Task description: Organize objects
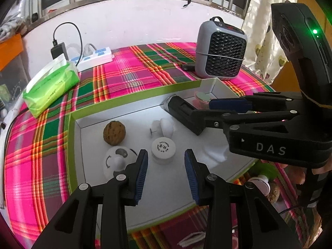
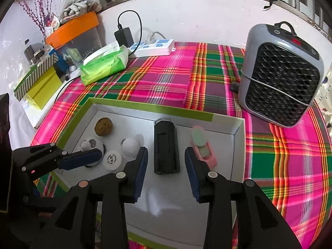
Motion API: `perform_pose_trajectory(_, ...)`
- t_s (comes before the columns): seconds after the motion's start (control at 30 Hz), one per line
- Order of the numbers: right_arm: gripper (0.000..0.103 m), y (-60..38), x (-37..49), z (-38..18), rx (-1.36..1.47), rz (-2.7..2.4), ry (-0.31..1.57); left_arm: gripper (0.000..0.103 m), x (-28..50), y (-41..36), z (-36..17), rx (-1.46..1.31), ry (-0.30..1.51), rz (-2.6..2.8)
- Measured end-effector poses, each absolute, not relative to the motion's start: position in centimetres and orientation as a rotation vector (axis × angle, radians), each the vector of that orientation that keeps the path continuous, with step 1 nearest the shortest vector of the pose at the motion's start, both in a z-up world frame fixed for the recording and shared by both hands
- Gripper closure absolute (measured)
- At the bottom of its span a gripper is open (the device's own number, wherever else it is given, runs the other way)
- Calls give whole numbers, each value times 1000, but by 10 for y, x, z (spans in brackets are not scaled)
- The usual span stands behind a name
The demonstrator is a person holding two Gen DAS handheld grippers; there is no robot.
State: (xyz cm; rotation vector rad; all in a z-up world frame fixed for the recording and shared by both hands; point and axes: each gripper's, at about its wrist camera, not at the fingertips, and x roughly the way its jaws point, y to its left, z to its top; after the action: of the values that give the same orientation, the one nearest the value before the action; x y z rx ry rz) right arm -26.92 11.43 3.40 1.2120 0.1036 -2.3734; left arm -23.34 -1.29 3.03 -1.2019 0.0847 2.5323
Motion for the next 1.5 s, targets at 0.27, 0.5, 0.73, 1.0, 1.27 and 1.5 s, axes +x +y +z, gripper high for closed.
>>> perform_pose_trajectory(0.27,64,120,-250,45,1182,-2396,83,68,-210,-16,40,-1168,67,2557)
perform_pose_trajectory(0.5,64,123,-233,48,1166,-2409,63,68,-193,-18,44,-1153,80,2570)
perform_pose_trajectory(0.73,64,131,-213,52,1141,-2434,46,68,-175,-22,45,-1144,61,2578)
perform_pose_trajectory(1.0,64,141,-189,52,1116,-2467,21,68,-152,-30,48,-1116,26,2611)
perform_pose_trajectory(1.27,64,155,-165,52,1080,-2510,-4,68,-128,-34,45,-1094,10,2595)
perform_pose_trajectory(1.5,59,165,-144,40,1094,-2538,-32,68,-116,-33,31,-1113,-19,2559)
